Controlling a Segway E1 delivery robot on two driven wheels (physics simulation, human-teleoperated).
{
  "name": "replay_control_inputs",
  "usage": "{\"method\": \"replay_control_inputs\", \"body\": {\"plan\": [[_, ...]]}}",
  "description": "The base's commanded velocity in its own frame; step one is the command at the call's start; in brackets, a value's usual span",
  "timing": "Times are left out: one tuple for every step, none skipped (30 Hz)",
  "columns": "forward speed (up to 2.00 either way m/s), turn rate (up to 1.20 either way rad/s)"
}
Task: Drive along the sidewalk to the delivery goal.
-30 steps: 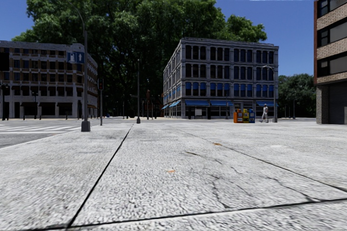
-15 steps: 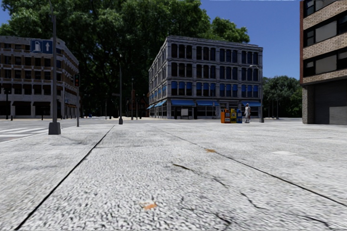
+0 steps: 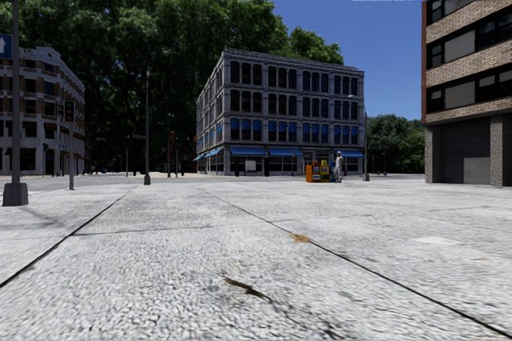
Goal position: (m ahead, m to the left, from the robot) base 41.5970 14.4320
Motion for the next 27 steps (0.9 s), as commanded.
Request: {"method": "replay_control_inputs", "body": {"plan": [[2.0, -0.29], [2.0, -0.29], [2.0, -0.29], [2.0, -0.29], [2.0, -0.29], [2.0, -0.29], [2.0, -0.29], [2.0, -0.29], [2.0, -0.29], [2.0, -0.29], [2.0, -0.29], [2.0, -0.29], [2.0, -0.29], [2.0, -0.29], [2.0, -0.29], [2.0, -0.29], [2.0, -0.29], [2.0, -0.29], [2.0, -0.29], [2.0, -0.29], [2.0, -0.29], [2.0, -0.29], [2.0, -0.29], [2.0, -0.29], [2.0, -0.29], [2.0, -0.29], [2.0, -0.29]]}}
